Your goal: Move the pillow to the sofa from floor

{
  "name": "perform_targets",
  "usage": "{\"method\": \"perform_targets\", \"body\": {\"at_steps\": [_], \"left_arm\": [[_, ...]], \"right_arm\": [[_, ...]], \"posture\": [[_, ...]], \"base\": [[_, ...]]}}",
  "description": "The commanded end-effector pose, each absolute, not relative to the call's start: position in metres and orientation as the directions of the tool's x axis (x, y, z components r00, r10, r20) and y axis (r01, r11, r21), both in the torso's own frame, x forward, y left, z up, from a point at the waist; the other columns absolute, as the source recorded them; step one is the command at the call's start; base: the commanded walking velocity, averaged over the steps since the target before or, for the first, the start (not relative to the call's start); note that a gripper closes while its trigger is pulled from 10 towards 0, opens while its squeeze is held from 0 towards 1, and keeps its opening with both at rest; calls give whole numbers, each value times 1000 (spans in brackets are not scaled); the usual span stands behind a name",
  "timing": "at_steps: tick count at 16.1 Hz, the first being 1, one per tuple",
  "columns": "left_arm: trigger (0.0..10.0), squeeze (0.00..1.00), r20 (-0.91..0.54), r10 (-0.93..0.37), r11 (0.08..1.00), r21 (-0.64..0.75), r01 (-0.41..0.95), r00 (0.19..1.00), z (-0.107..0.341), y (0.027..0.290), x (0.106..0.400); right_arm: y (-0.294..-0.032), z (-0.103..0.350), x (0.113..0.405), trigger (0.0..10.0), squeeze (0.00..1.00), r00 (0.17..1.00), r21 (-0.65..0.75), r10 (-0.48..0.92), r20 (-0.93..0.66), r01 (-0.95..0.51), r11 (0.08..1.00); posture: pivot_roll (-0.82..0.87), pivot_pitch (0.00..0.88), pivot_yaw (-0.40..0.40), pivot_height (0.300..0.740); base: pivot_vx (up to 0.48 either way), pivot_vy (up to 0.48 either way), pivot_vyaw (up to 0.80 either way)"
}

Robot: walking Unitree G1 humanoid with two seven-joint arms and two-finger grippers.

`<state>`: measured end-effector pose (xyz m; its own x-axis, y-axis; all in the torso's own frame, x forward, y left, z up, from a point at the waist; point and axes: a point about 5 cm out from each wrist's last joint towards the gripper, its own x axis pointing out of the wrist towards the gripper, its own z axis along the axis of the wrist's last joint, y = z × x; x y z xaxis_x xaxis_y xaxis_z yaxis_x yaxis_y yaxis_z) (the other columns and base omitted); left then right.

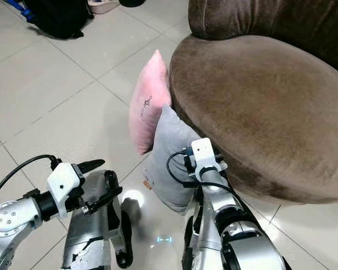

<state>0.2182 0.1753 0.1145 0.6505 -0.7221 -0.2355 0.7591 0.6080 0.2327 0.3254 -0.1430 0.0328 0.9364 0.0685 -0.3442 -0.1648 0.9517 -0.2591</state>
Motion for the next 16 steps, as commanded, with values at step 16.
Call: {"method": "perform_targets", "body": {"at_steps": [16], "left_arm": [[10000, 0, -264, -705, 616, 232, 753, 658, 112, 182, 229]], "right_arm": [[-139, 20, 318, 0, 0, 900, -195, 131, -416, -229, 954]], "posture": [[339, 264, 37, 482]], "base": [[0, 0, 0]]}}
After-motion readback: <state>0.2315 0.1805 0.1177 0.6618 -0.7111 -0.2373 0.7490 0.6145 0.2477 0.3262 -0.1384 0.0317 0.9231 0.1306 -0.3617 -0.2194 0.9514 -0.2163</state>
